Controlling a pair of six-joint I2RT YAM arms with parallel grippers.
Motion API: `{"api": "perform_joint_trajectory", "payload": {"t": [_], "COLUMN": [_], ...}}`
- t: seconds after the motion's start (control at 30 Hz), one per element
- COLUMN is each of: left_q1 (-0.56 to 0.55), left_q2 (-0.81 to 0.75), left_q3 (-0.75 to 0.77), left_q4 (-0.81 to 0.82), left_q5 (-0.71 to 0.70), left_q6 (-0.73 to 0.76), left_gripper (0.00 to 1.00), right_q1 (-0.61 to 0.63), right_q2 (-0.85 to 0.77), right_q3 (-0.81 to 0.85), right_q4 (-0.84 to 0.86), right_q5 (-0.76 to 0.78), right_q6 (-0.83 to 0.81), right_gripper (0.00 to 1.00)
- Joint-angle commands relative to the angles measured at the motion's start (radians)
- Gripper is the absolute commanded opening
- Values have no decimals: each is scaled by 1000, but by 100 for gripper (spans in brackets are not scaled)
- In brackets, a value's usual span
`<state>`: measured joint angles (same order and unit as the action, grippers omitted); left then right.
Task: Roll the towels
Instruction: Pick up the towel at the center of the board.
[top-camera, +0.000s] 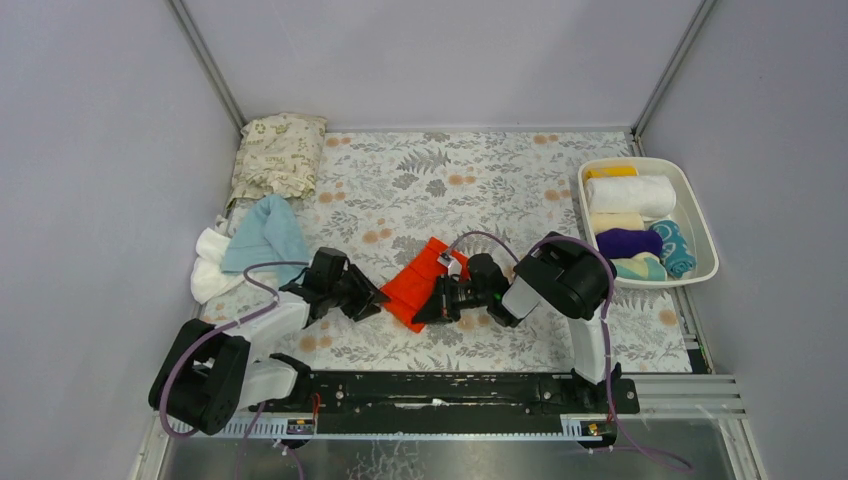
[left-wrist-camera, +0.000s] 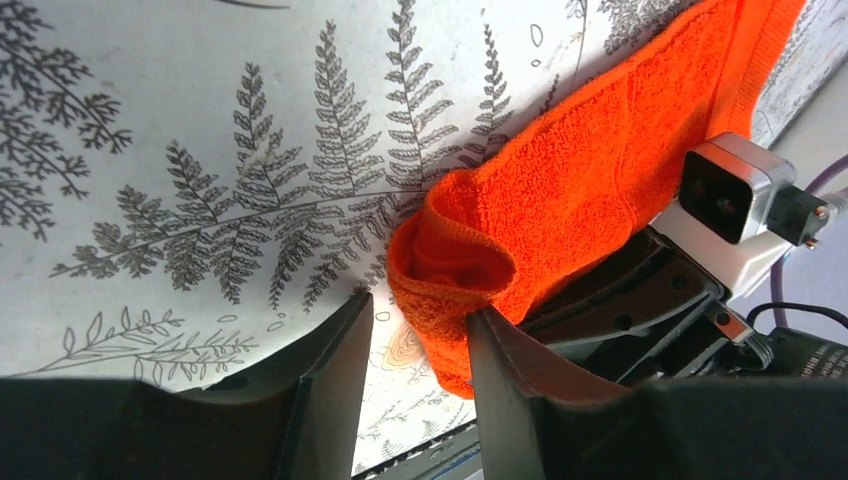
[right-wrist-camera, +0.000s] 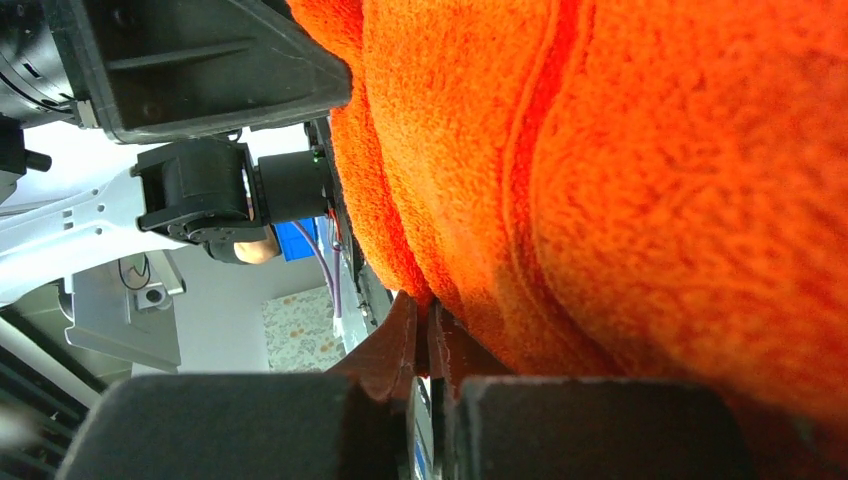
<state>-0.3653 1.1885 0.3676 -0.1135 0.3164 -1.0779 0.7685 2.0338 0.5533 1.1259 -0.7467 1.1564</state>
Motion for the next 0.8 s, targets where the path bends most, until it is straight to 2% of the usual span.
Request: {"api": "perform_joint_trajectory", "payload": {"t": [0.0,0.17,0.27,0.4,0.53,0.63,0.77], "left_q1": [5,4,2,-13,-42,-58,-69], "left_q2": [36,91,117,137,160,175,180], "left_q3": [-15,6,22,42,77,101,123], "left_q4": [70,30,-2,-39,-72,-97,-125], "left_q5": [-25,-62,-78,-104,-127,-137,-154], "left_q6": [4,26,39,44,53,58,61], "left_gripper": [37,31,27,26,25,25,26], "right_q1": [-10,-8,-6,8,66,151,266], "right_q2": [-25,-103,-183,-307,-452,-519,-531], "right_q3": [26,36,52,96,179,273,365], "right_q4": [-71,-194,-347,-635,-930,-1119,-1197], "right_q5": [2,22,57,141,313,516,708], "right_q6": [-39,-130,-224,-377,-553,-681,-798], "right_gripper": [6,15,26,42,54,55,55]}}
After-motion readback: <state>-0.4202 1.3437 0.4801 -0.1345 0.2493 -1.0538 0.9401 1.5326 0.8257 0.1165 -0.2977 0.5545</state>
